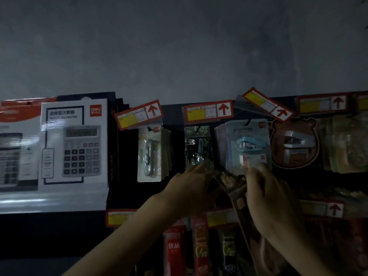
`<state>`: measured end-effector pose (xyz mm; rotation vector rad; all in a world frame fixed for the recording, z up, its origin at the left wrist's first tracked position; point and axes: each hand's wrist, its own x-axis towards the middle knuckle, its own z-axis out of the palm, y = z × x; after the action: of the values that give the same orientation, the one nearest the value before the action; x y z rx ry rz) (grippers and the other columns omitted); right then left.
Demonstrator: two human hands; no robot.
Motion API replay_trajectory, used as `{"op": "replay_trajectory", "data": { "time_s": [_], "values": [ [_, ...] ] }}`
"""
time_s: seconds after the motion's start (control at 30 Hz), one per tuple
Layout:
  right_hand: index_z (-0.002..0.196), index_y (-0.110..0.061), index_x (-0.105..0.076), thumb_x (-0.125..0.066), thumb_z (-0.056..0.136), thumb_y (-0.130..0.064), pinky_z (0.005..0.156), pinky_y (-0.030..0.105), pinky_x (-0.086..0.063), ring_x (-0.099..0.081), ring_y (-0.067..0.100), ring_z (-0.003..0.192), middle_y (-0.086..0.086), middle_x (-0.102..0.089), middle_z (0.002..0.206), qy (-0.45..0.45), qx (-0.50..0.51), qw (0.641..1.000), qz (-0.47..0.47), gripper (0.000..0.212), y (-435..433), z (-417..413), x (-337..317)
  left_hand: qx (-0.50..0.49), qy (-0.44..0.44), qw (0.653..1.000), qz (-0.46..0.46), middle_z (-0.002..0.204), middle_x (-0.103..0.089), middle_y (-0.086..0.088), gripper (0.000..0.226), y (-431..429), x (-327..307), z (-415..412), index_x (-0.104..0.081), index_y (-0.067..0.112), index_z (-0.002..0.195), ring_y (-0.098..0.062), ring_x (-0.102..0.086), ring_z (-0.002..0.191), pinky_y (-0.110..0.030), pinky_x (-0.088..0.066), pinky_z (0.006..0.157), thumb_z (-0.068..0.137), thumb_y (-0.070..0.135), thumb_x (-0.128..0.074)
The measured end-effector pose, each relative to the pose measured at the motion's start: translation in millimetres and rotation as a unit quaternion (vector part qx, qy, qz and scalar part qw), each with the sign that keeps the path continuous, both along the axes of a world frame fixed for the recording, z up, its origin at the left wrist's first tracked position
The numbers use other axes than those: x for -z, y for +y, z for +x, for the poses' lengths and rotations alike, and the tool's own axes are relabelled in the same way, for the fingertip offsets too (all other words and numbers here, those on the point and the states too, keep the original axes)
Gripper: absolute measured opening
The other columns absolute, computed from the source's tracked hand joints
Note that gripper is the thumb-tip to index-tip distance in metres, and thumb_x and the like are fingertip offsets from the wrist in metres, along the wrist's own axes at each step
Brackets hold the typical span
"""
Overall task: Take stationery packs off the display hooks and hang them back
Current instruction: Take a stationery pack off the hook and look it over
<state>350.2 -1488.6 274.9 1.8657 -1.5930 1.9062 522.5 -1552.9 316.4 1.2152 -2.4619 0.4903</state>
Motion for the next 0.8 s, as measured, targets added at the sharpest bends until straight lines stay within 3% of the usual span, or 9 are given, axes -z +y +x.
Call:
{"op": "replay_trajectory", "data": {
  "time_s": [0.07, 0.17, 0.33, 0.4, 0.47, 0.57, 0.63, 0.8],
  "values": [
    [0.085, -0.024, -0.047, -0.019, 0.09, -0.052, 0.056, 0.034, -0.035, -0.054, 0.02, 0.061, 0.004, -0.054, 0.067, -0.007, -0.006, 1.0, 0.004, 0.04, 4, 1, -2, 0.005, 0.006, 1.0, -0.021, 0.151, -0.038, 0.008, 0.048, 17, 7, 4, -0.04, 0.039, 0.146, -0.017, -0.042, 0.135, -0.045, -0.048, 0.105, 0.101, 0.056, -0.046],
    [0.089, -0.021, -0.05, -0.031, 0.101, -0.048, 0.063, 0.042, -0.044, -0.056, 0.024, 0.065, 0.006, -0.056, 0.071, -0.037, -0.022, 0.999, 0.005, 0.035, 5, 3, -3, 0.026, 0.04, 0.996, -0.071, 0.149, -0.039, 0.014, 0.049, 39, 15, 11, -0.038, 0.042, 0.146, -0.011, -0.041, 0.133, -0.039, -0.046, 0.104, 0.101, 0.059, -0.046],
    [0.086, -0.022, -0.049, -0.044, 0.106, -0.037, 0.058, 0.047, -0.041, -0.049, 0.02, 0.055, -0.004, -0.051, 0.06, -0.071, -0.075, 0.994, -0.029, 0.026, 6, 8, 0, 0.102, 0.198, 0.974, -0.034, 0.125, -0.052, 0.023, 0.033, 59, 27, 27, -0.052, 0.041, 0.134, -0.001, -0.056, 0.111, -0.031, -0.055, 0.09, 0.101, 0.041, -0.051],
    [0.083, -0.024, -0.049, -0.047, 0.105, -0.037, 0.057, 0.038, -0.035, -0.043, 0.011, 0.05, -0.009, -0.046, 0.056, -0.083, -0.109, 0.99, -0.035, 0.026, 7, 11, -2, 0.149, 0.311, 0.938, 0.038, 0.12, -0.062, 0.022, 0.032, 64, 30, 33, -0.061, 0.039, 0.13, 0.001, -0.063, 0.107, -0.033, -0.058, 0.089, 0.101, 0.029, -0.051],
    [0.084, -0.021, -0.052, -0.053, 0.104, -0.036, 0.06, 0.036, -0.037, -0.048, 0.015, 0.056, -0.004, -0.051, 0.064, -0.103, -0.137, 0.984, -0.039, 0.024, 8, 14, -4, 0.183, 0.402, 0.89, 0.117, 0.113, -0.072, 0.016, 0.029, 70, 31, 35, -0.068, 0.034, 0.12, -0.001, -0.069, 0.104, -0.031, -0.059, 0.09, 0.104, 0.019, -0.049],
    [0.092, -0.017, -0.06, -0.058, 0.102, -0.034, 0.066, 0.035, -0.044, -0.06, 0.018, 0.073, 0.004, -0.062, 0.085, -0.135, -0.17, 0.975, -0.041, 0.019, 11, 19, -7, 0.19, 0.509, 0.812, 0.215, 0.102, -0.078, 0.003, 0.016, 79, 27, 36, -0.074, 0.025, 0.107, -0.014, -0.075, 0.097, -0.031, -0.062, 0.084, 0.098, 0.025, -0.062],
    [0.091, -0.017, -0.062, -0.06, 0.101, -0.031, 0.068, 0.032, -0.045, -0.06, 0.01, 0.071, 0.001, -0.064, 0.083, -0.146, -0.186, 0.97, -0.049, 0.017, 13, 23, -9, 0.196, 0.541, 0.769, 0.278, 0.097, -0.079, -0.005, 0.022, 82, 28, 37, -0.075, 0.014, 0.105, -0.019, -0.077, 0.09, -0.028, -0.063, 0.072, 0.089, 0.029, -0.071],
    [0.093, -0.018, -0.066, -0.065, 0.099, -0.031, 0.068, 0.019, -0.046, -0.063, 0.0, 0.073, -0.013, -0.067, 0.076, -0.173, -0.209, 0.96, -0.074, 0.015, 14, 32, -12, 0.183, 0.542, 0.779, 0.256, 0.09, -0.08, -0.007, 0.012, 79, 37, 41, -0.073, 0.006, 0.096, -0.017, -0.078, 0.083, -0.021, -0.058, 0.066, 0.089, 0.015, -0.075]
  ]
}}
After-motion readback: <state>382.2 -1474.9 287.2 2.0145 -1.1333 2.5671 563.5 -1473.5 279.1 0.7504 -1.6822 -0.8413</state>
